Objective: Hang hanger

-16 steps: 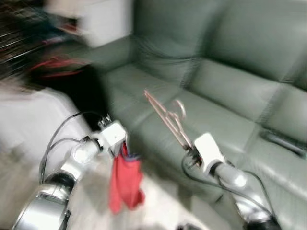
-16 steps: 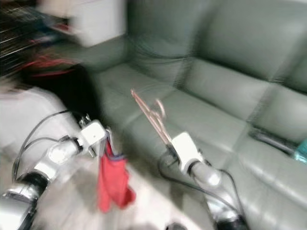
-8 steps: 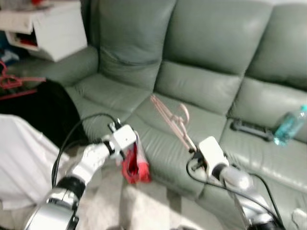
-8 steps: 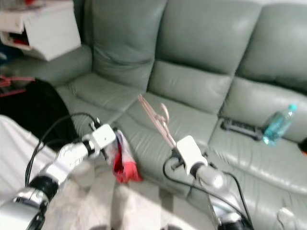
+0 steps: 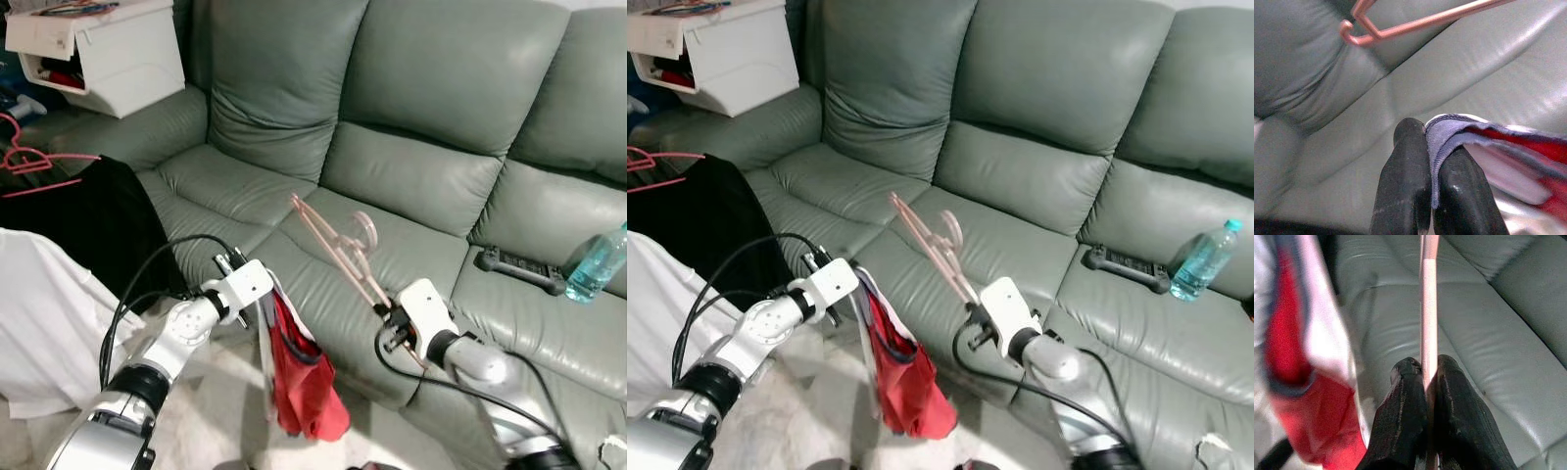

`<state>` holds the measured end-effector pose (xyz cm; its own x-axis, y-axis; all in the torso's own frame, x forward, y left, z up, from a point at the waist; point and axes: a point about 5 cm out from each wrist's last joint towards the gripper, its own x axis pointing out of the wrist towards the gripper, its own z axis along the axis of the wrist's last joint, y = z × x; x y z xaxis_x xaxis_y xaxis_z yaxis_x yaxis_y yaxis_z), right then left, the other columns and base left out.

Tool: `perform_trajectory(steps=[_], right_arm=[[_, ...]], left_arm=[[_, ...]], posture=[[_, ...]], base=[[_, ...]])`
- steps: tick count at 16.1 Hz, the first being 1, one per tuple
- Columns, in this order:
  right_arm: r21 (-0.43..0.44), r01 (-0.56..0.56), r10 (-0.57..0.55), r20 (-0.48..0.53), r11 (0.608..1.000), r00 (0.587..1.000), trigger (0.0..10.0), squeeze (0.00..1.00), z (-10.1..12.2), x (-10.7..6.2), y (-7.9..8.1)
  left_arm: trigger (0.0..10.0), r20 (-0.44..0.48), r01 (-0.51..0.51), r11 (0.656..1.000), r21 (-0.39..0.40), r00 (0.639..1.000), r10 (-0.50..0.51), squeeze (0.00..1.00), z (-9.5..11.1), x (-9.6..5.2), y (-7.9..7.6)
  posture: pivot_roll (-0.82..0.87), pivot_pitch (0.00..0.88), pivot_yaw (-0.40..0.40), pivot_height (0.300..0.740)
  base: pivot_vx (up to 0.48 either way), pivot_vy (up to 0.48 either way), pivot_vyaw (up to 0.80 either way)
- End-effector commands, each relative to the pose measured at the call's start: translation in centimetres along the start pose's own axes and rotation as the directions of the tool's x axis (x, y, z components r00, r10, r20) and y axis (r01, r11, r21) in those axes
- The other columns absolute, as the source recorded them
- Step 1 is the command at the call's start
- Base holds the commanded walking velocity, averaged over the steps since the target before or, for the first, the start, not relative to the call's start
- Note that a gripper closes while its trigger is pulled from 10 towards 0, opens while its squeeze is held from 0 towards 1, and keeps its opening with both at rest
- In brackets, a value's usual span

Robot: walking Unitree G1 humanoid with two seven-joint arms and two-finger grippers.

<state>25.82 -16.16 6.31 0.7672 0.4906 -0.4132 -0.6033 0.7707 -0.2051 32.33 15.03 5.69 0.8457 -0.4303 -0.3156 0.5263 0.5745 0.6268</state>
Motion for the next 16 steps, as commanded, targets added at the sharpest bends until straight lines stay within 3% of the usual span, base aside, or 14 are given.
perform_trajectory(steps=[1,3,7,13,16], right_arm=[[-0.057,-0.079,0.079,-0.004,0.995,0.997,10.0,0.0,0.5,-0.5,0.0],[-0.146,-0.14,0.136,-0.042,0.979,0.99,10.0,0.0,0.9,-1.4,-1.1],[-0.229,-0.212,0.191,-0.107,0.95,0.976,10.0,0.0,1.7,-2.7,-3.1],[-0.157,-0.359,0.331,-0.18,0.92,0.926,10.0,0.0,0.6,-3.6,-2.2],[-0.148,-0.372,0.343,-0.188,0.916,0.92,10.0,0.0,0.5,-3.5,-2.2]], left_arm=[[10.0,-0.07,-0.11,0.993,0.036,0.991,0.112,0.0,-0.3,0.2,2.2],[10.0,-0.165,-0.171,0.984,0.043,0.971,0.176,0.0,-1.1,0.3,3.6],[10.0,-0.212,-0.235,0.97,0.056,0.947,0.241,0.0,-1.2,0.3,5.6],[10.0,-0.194,-0.244,0.967,0.069,0.948,0.253,0.0,-1.0,0.4,5.9],[10.0,-0.188,-0.236,0.969,0.067,0.951,0.245,0.0,-0.9,0.4,5.8]], posture=[[-0.07,0.0,0.037,0.74],[-0.08,0.0,0.04,0.74],[-0.09,0.0,0.046,0.74],[-0.08,0.0,0.045,0.74],[-0.08,0.0,0.044,0.74]], base=[[0.0,0.0,0.0],[0.0,0.0,0.0],[0.0,0.0,0.0],[0.0,0.0,0.0],[0.0,0.0,0.0]])
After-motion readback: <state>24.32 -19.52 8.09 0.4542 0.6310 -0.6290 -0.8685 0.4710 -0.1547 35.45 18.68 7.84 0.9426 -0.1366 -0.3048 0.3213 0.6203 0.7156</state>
